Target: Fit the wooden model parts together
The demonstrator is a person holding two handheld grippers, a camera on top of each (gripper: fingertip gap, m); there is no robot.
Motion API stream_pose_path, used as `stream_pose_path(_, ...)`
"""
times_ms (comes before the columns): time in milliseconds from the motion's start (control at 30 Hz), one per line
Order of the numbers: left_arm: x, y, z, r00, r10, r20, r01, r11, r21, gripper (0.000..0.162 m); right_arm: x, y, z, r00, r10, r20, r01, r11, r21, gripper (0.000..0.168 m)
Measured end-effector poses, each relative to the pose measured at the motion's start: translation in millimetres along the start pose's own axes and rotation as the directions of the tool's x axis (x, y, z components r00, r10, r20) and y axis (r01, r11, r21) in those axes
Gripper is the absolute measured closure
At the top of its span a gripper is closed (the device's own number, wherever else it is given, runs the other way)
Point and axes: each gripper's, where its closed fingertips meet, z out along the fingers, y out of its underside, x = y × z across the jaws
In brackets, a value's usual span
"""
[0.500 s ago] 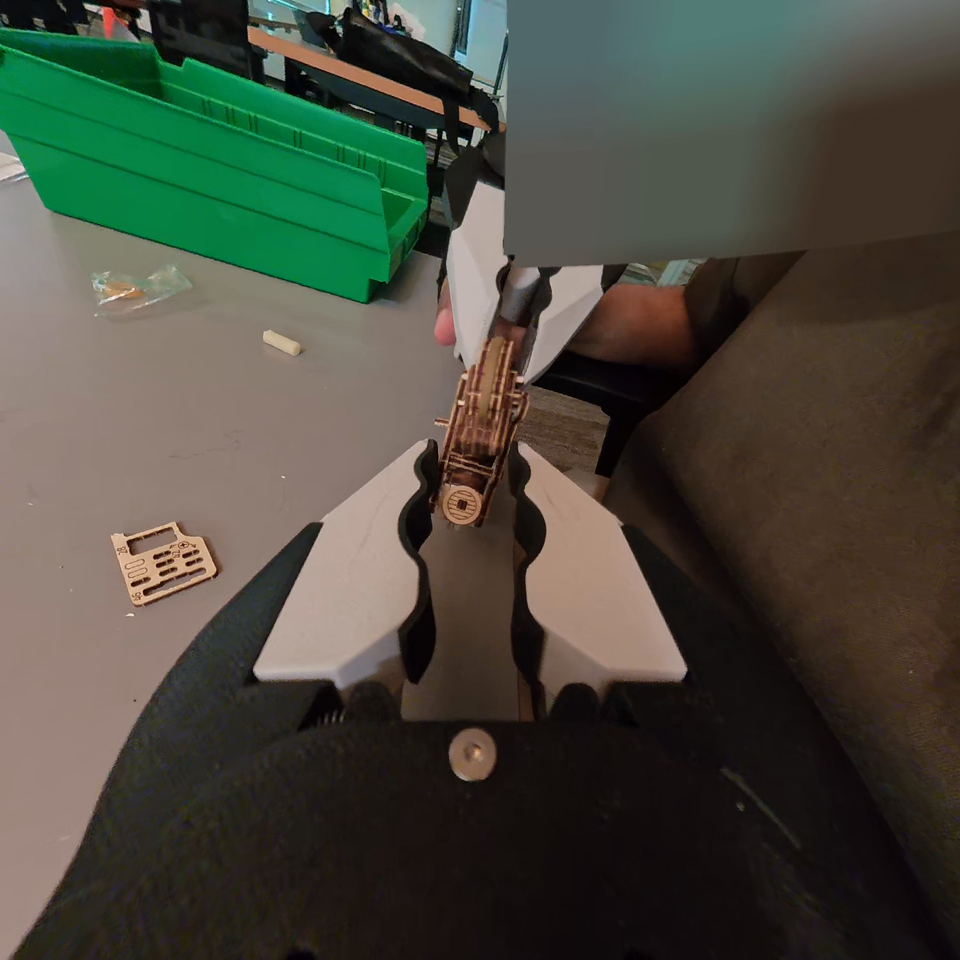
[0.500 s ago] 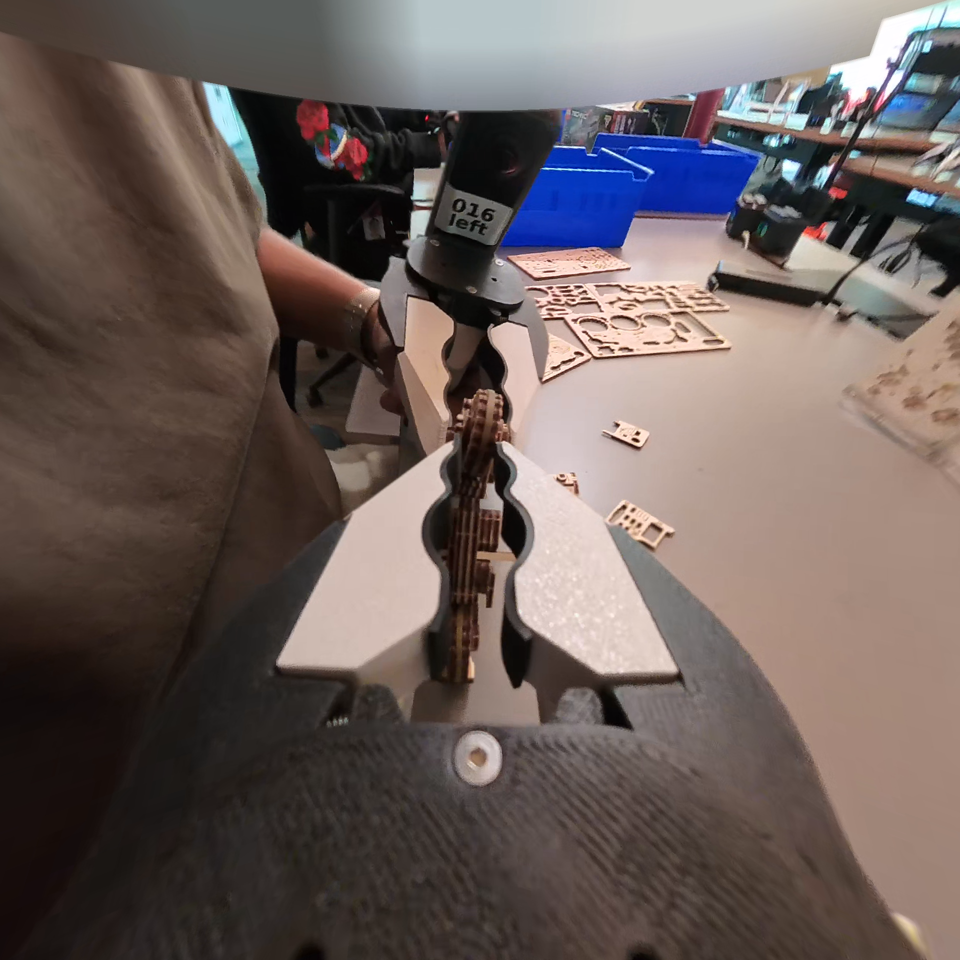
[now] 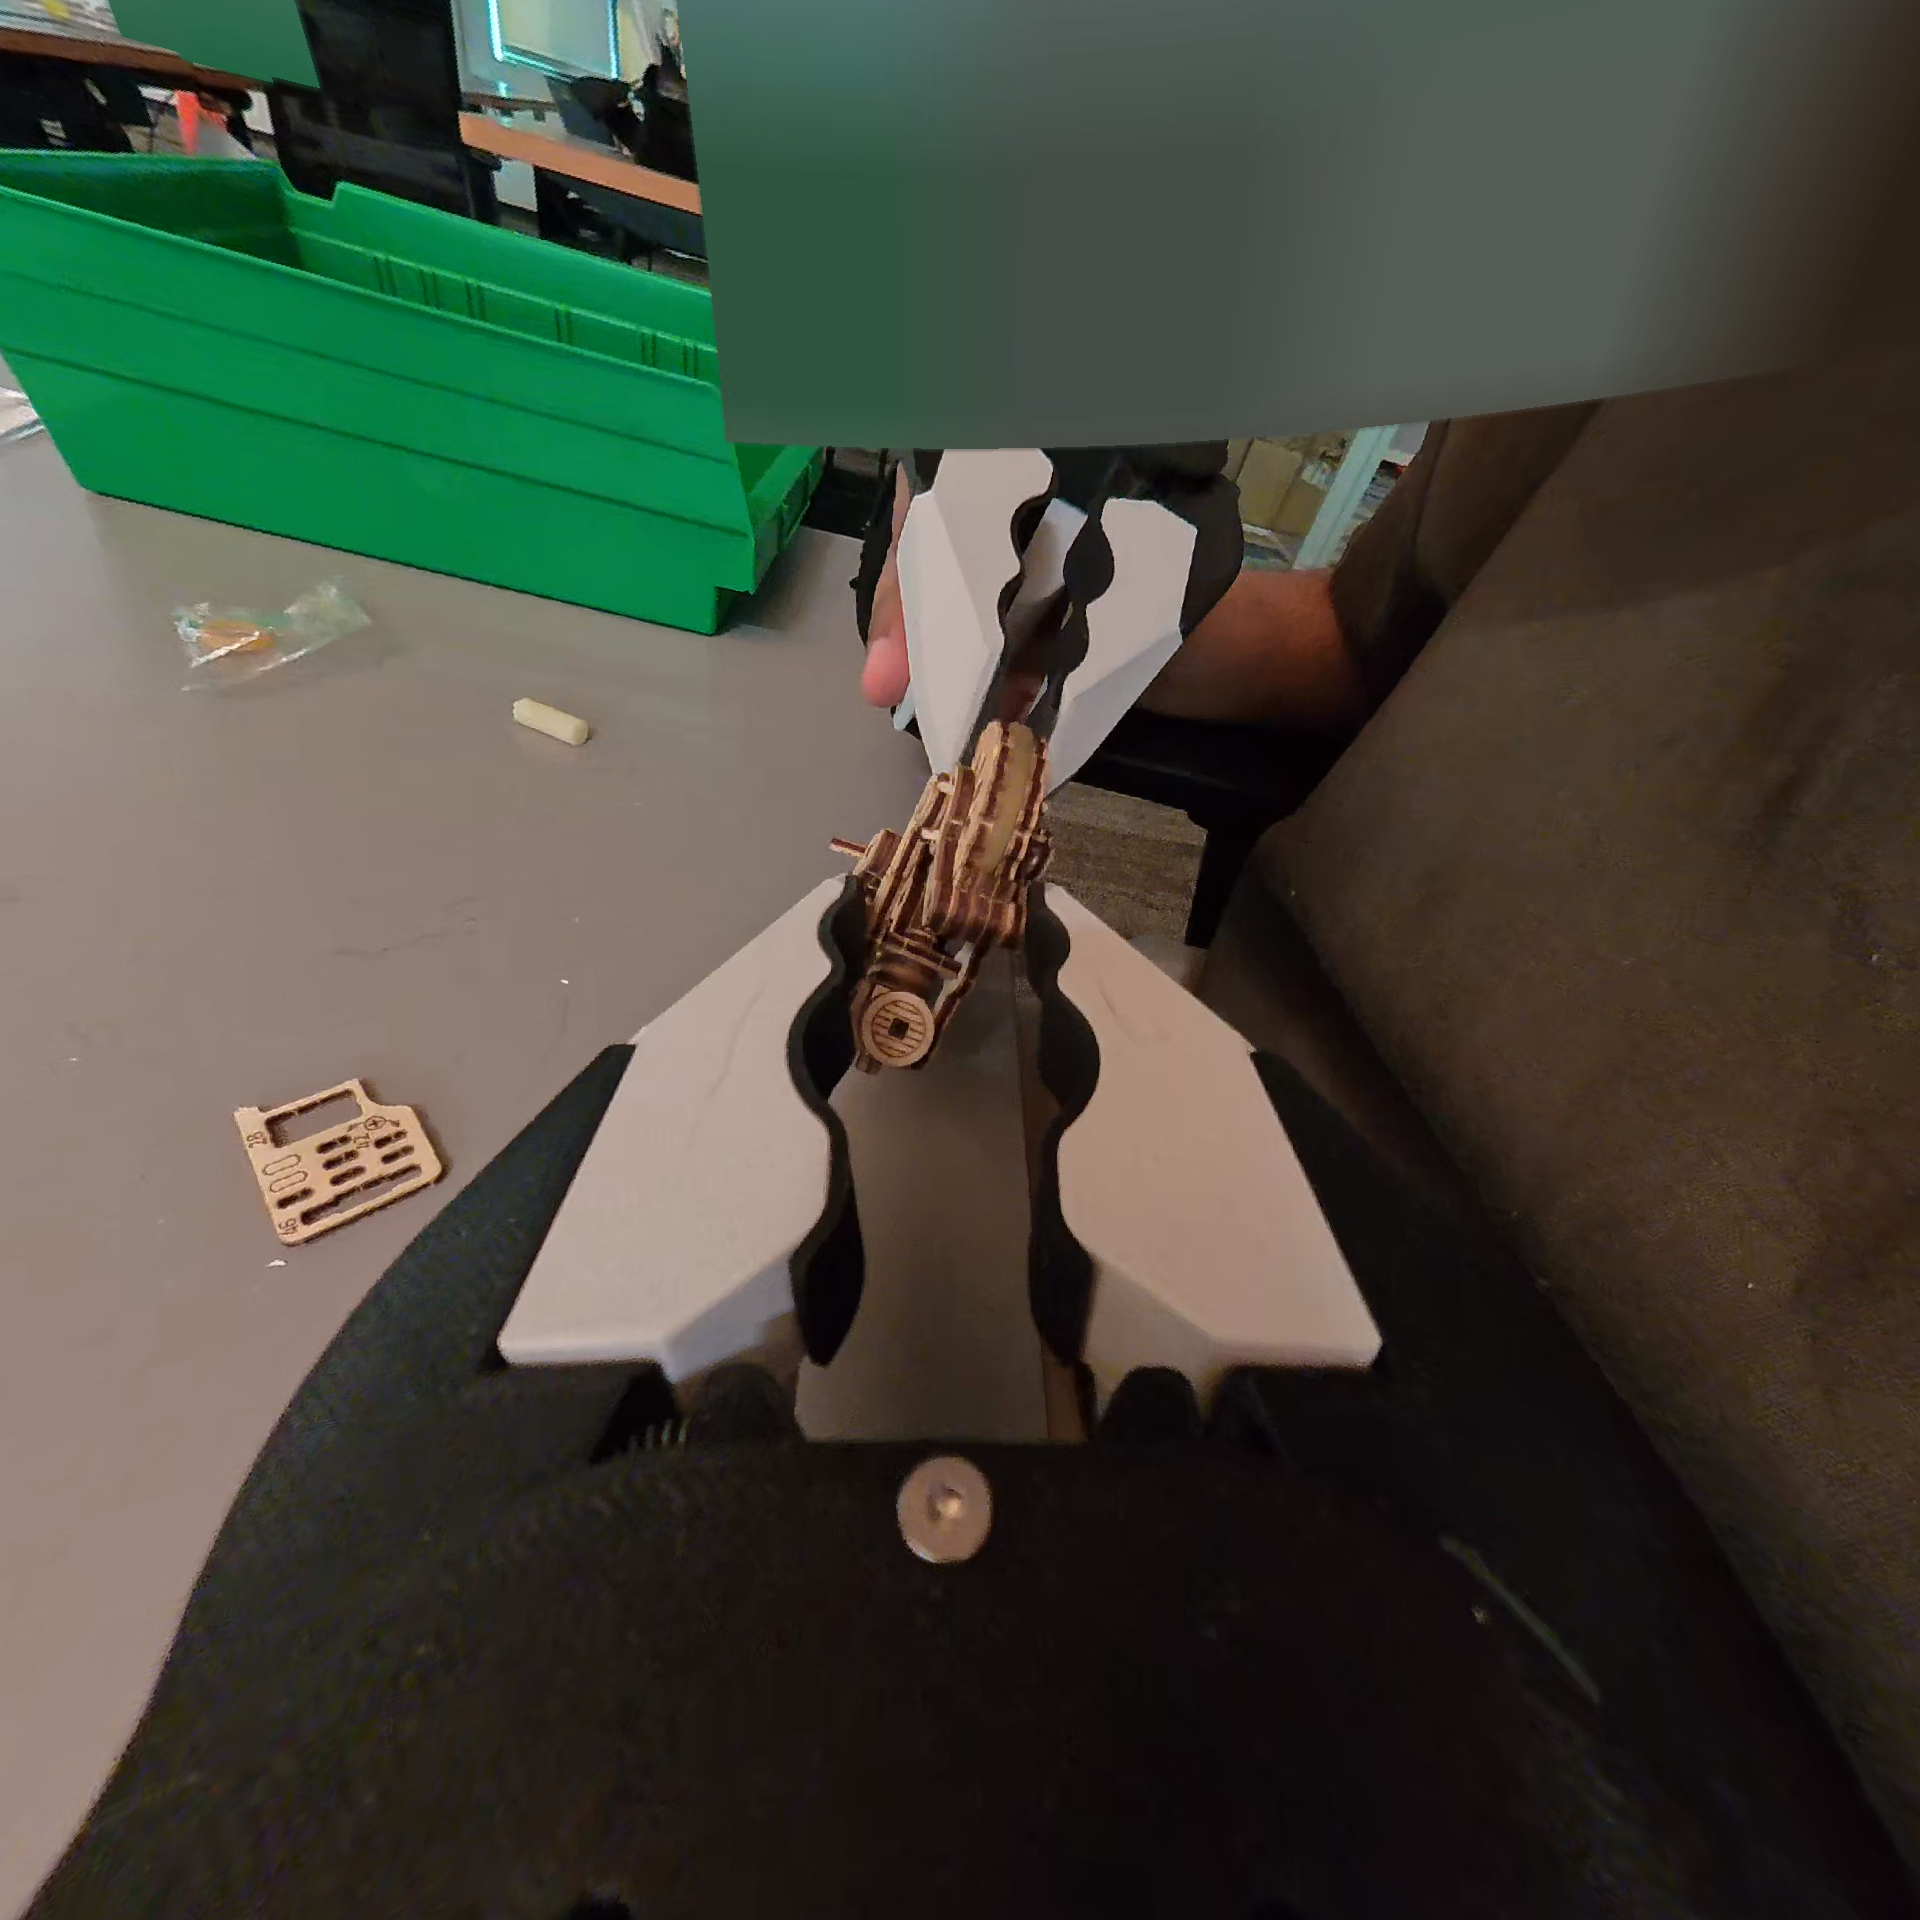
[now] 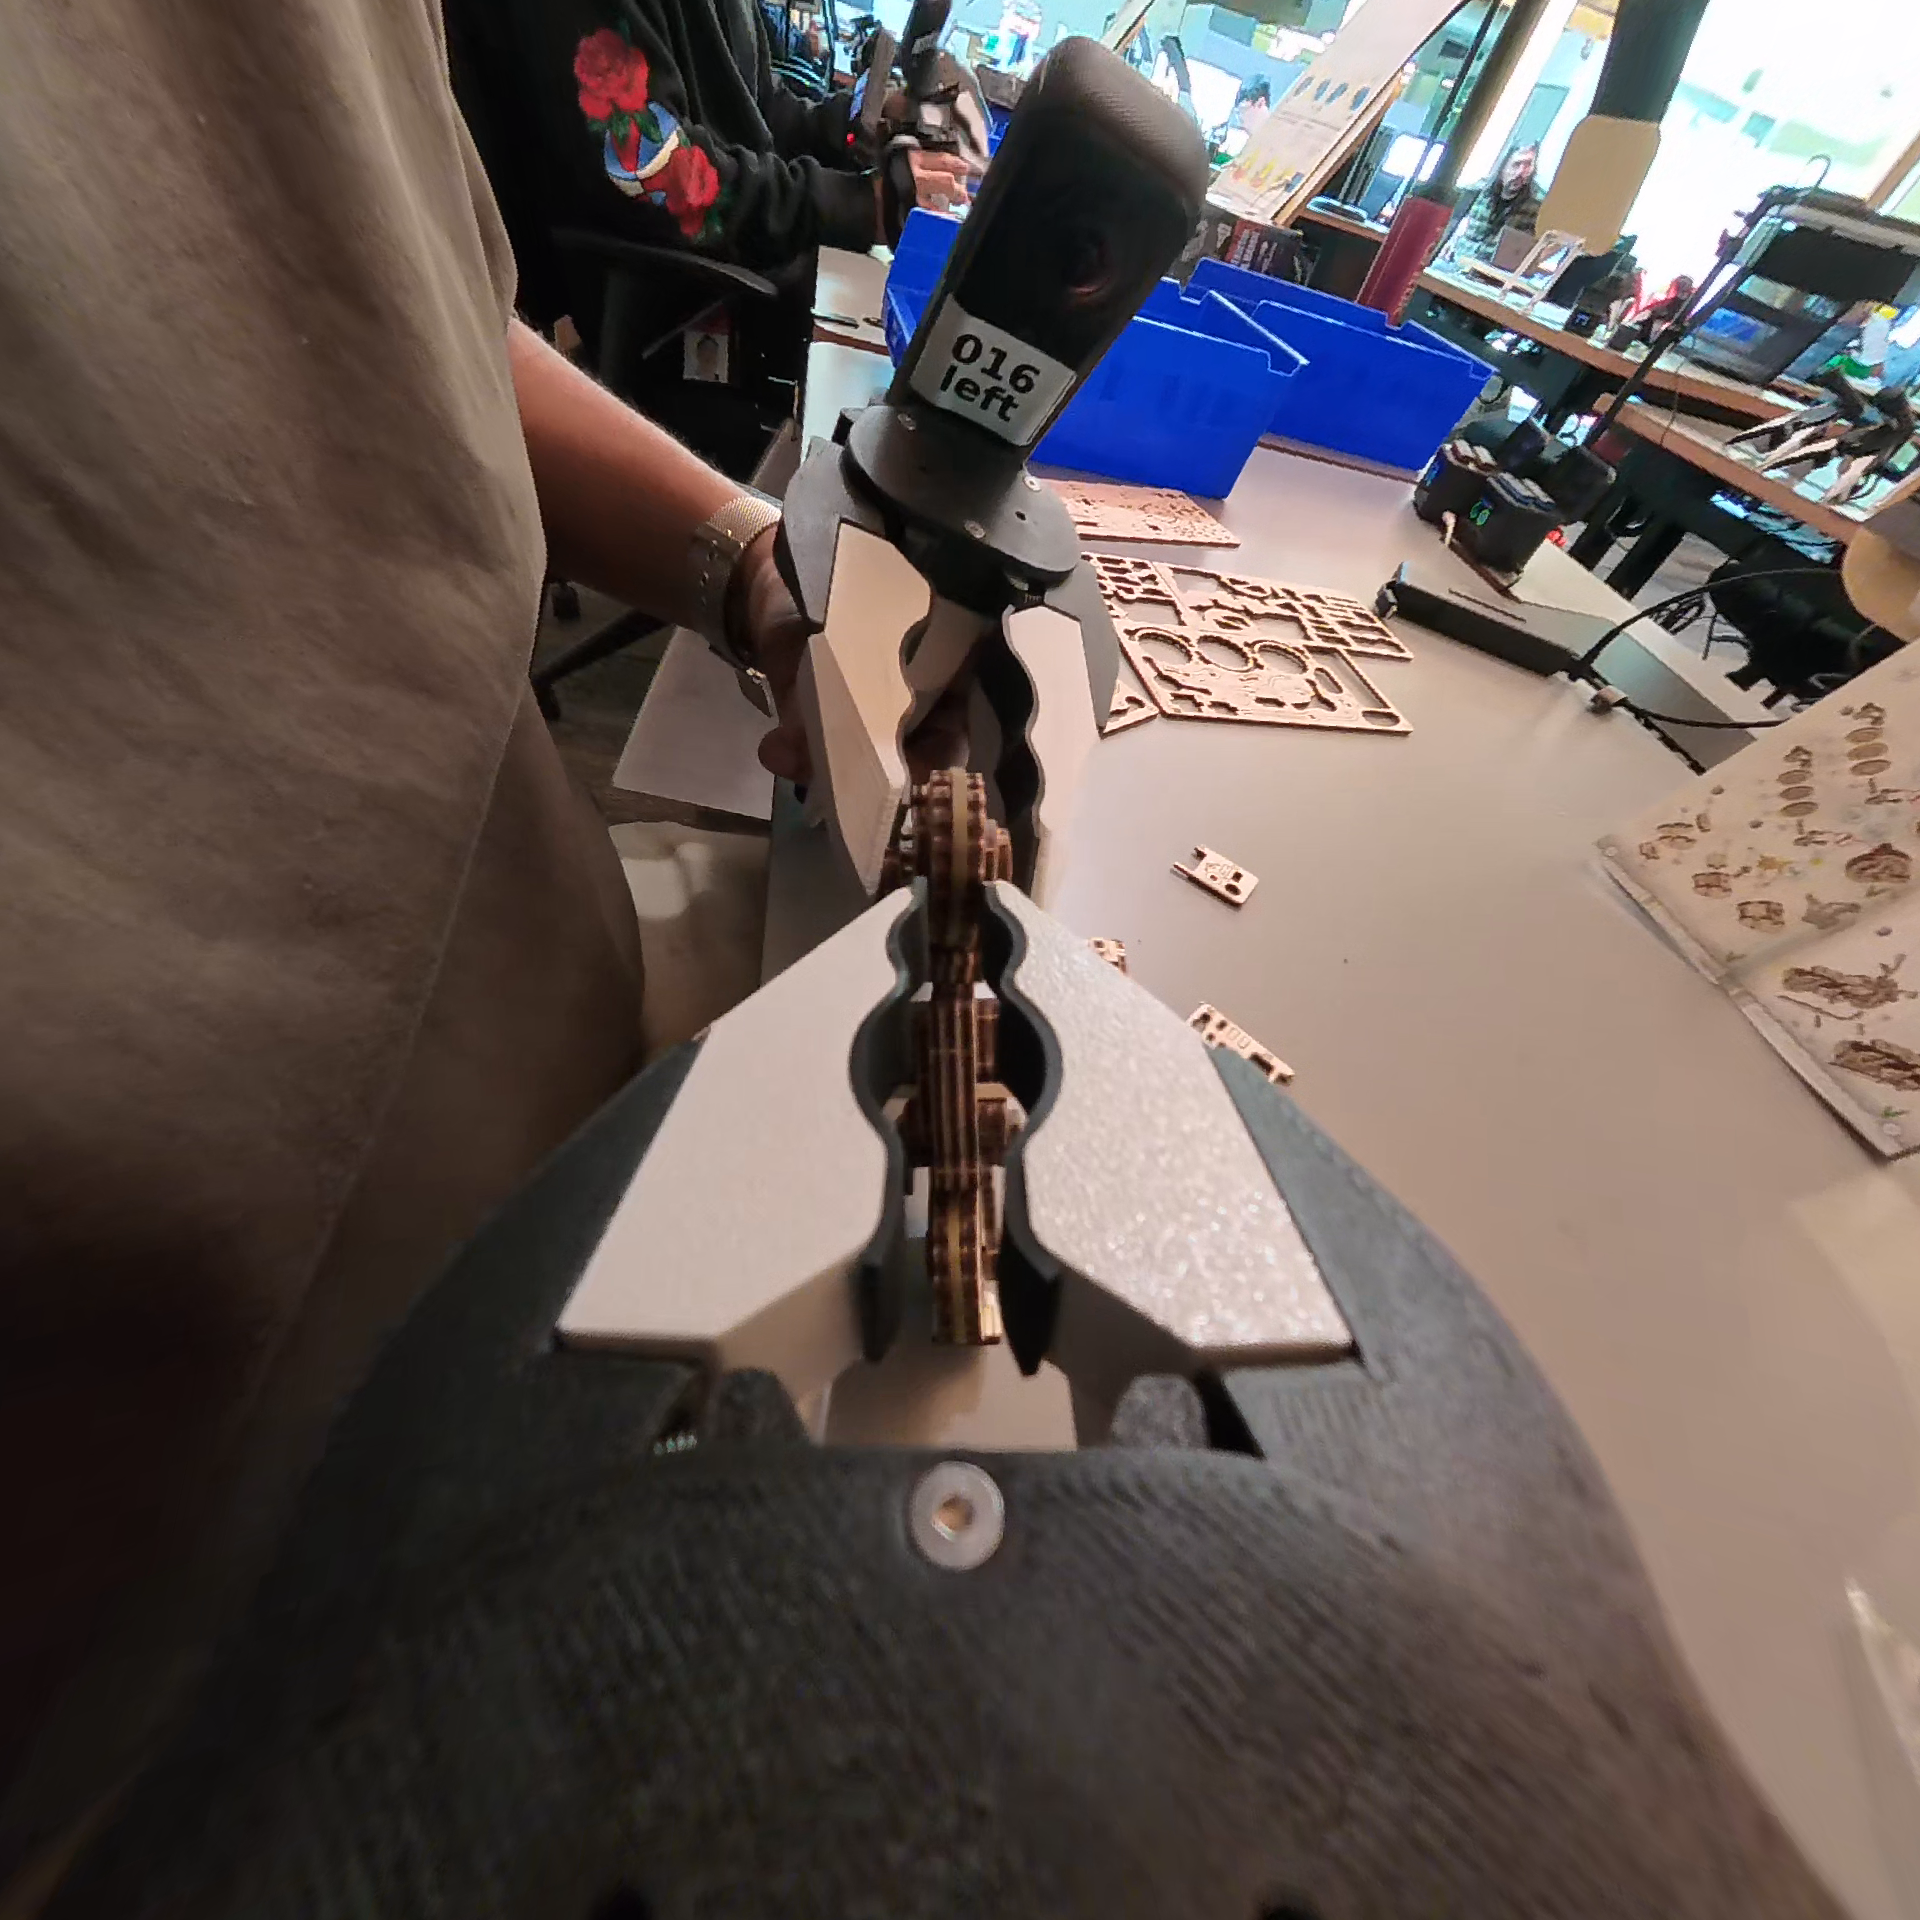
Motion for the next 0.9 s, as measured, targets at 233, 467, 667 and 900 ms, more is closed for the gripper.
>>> stream_pose_path(233,-1.4,-0.1,-0.4,1.000,0.003,0.009,-0.003,1.000,0.001,0.137,4.0,2.0,0.5,1.000,0.020,-0.019,-0.020,1.000,0.000,0.156)
stream_pose_path(467,-3.3,-0.2,-0.2,1.000,0.003,0.024,-0.003,1.000,0.002,0.138,4.1,0.5,4.0,0.994,0.109,0.011,-0.109,0.994,0.025,0.132)
stream_pose_path(667,-3.3,-0.1,-0.1,1.000,-0.026,0.013,0.026,1.000,0.005,0.138,6.3,1.0,2.6,0.985,0.167,0.039,-0.168,0.985,0.035,0.138)
stream_pose_path(900,0.3,1.5,1.3,1.000,-0.030,-0.007,0.030,1.000,-0.005,0.138,6.4,6.9,0.8,0.977,0.203,0.065,-0.205,0.979,0.019,0.144)
